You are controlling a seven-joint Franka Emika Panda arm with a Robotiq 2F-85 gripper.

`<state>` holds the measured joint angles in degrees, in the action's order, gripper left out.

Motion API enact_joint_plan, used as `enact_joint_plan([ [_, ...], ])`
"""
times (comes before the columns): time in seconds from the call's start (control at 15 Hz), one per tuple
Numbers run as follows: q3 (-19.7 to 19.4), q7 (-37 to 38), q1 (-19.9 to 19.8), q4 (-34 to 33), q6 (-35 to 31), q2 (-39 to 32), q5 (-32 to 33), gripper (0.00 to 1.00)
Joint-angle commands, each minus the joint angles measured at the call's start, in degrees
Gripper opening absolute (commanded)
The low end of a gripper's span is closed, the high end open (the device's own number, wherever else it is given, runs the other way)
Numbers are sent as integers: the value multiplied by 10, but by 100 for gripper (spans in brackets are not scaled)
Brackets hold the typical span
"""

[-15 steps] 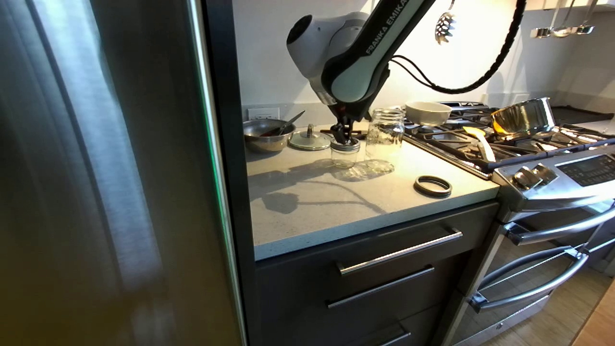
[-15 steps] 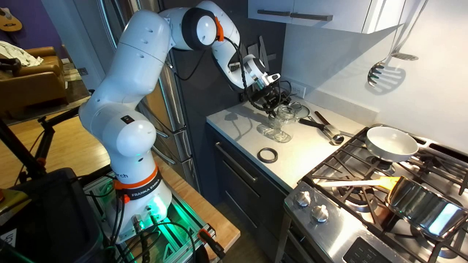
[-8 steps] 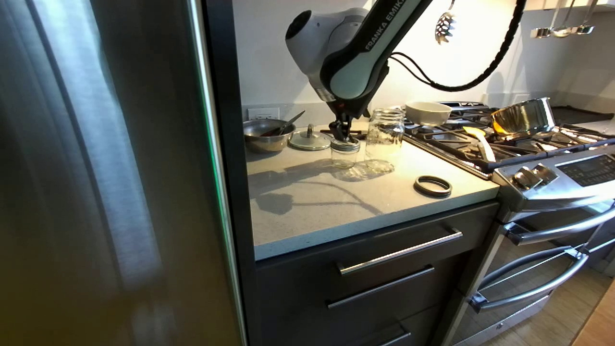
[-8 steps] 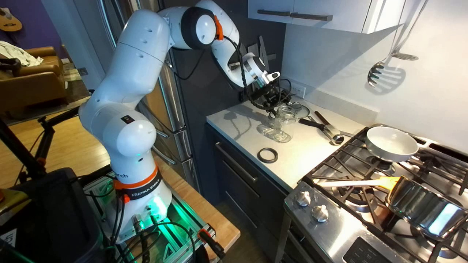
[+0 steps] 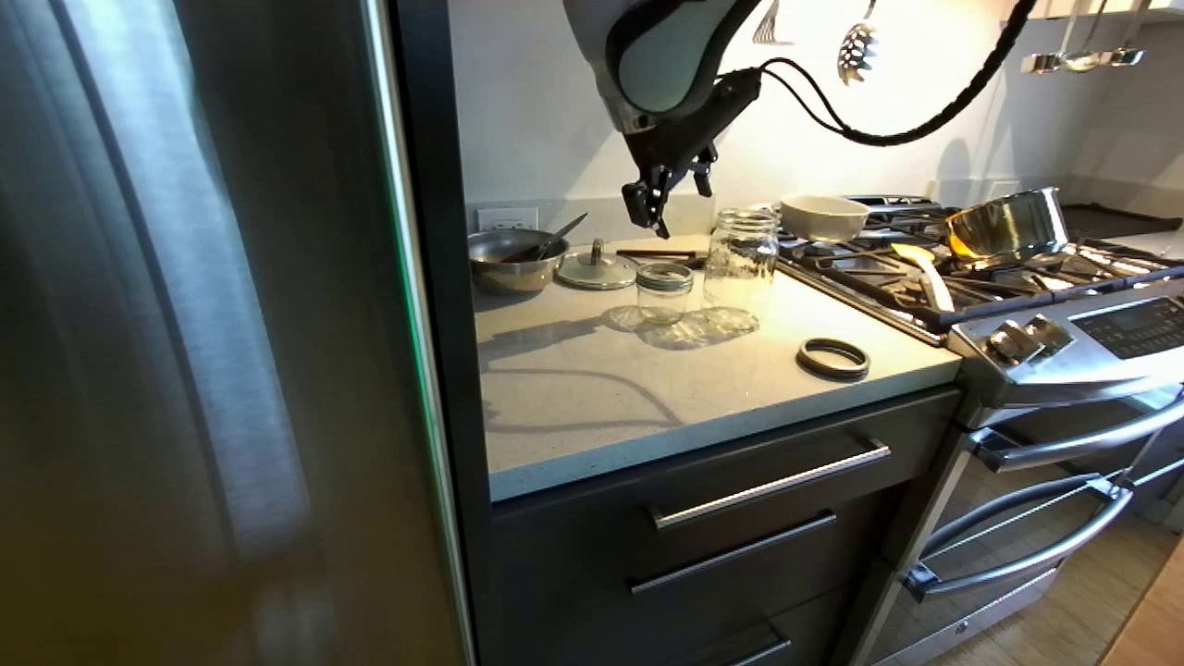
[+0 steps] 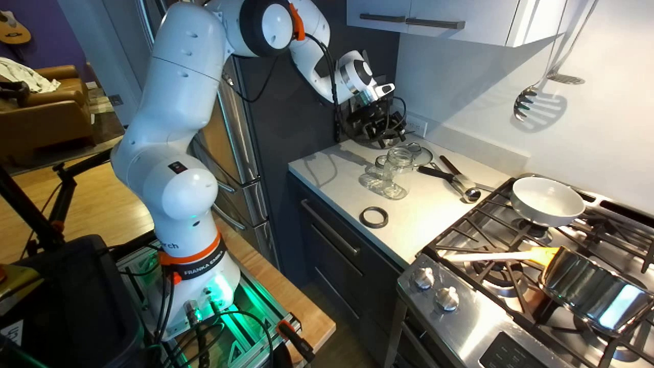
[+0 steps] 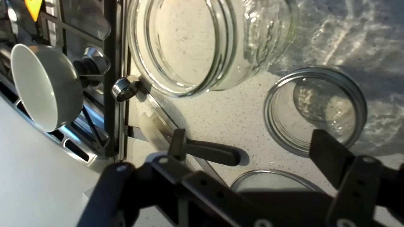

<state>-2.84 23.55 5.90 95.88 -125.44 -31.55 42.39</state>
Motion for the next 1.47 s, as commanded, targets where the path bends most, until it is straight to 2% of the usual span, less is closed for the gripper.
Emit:
enact_joint_plan([
  [0.0,10,-45,-17,50,29,64,-103,100],
  [0.4,0,-92,-31,96,115,125,-200,100],
  [0.53,8,-164,-52,124,111,147,-242,100],
  [0.87,-3,-237,-75,172,159,183,-281,100],
  [1.13,-2,-314,-98,234,99,198,-282,100],
  [1.4,-5,-396,-122,305,2,199,-293,100],
])
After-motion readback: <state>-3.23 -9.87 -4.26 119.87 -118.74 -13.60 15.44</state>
